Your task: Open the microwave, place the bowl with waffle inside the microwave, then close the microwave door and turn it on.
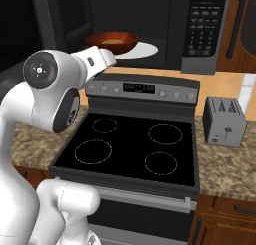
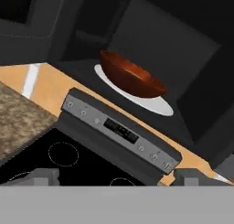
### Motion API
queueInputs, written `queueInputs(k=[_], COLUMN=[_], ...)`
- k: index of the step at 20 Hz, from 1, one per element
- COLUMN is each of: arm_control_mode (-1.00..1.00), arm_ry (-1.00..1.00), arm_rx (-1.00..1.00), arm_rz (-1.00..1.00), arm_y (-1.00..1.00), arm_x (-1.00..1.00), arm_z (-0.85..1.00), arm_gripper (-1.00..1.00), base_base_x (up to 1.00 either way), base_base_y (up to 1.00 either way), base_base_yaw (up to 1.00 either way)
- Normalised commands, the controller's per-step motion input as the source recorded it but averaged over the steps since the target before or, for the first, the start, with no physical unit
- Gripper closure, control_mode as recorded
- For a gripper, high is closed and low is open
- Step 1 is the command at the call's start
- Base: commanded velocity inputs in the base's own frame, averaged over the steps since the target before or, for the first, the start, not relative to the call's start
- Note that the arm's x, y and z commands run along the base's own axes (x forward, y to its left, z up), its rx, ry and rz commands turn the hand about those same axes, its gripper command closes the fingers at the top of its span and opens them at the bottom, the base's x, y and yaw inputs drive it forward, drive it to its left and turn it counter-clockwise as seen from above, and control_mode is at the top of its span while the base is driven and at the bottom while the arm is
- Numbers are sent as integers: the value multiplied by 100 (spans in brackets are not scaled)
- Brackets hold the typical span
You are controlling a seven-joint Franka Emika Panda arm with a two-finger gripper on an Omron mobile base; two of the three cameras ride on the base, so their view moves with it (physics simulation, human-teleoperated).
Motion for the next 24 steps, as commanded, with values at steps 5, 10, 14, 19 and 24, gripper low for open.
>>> queueInputs(k=[5, 10, 14, 19, 24], arm_control_mode=[-100, -100, -100, -100, -100], arm_ry=[4, 4, -11, -10, 2], arm_rx=[71, 59, 16, 14, 9], arm_rz=[-33, -44, -36, 0, 18], arm_y=[0, -1, 23, -15, -2], arm_x=[-19, -31, -77, -81, -57], arm_z=[0, -22, -45, 11, 24], arm_gripper=[-100, -100, -100, -100, -100], base_base_x=[0, 0, 0, 0, 0], base_base_y=[0, 0, 0, 0, 0], base_base_yaw=[0, 0, 0, 0, 0])
